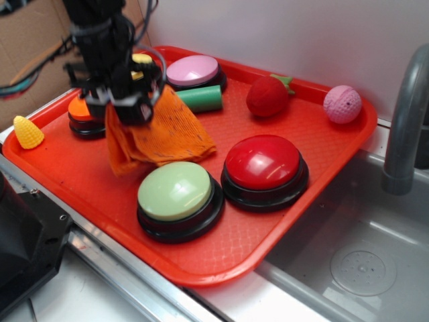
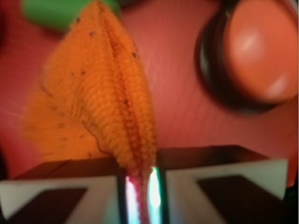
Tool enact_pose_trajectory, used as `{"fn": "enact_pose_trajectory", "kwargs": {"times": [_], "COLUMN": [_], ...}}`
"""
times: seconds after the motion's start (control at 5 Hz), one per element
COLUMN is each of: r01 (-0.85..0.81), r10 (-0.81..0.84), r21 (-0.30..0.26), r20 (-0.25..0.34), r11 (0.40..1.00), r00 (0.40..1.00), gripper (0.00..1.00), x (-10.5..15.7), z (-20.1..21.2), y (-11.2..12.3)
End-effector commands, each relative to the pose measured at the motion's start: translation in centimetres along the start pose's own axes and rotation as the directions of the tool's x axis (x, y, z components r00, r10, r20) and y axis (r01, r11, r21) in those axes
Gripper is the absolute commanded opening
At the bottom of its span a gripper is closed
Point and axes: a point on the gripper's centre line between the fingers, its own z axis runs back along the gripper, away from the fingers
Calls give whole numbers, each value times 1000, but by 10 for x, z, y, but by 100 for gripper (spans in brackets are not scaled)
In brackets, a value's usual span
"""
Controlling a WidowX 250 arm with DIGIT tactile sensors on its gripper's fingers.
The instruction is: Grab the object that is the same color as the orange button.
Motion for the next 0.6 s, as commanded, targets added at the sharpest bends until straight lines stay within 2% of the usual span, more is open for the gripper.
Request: {"fn": "enact_pose_trajectory", "kwargs": {"times": [0.0,0.2,0.4], "r01": [110,123,63], "r10": [-107,-111,-55], "r21": [-7,-57,-63], "r20": [149,172,116], "r11": [994,991,996], "r00": [983,979,992], "gripper": [0,0,0], "x": [16,14,12], "z": [90,111,105], "y": [4,10,14]}}
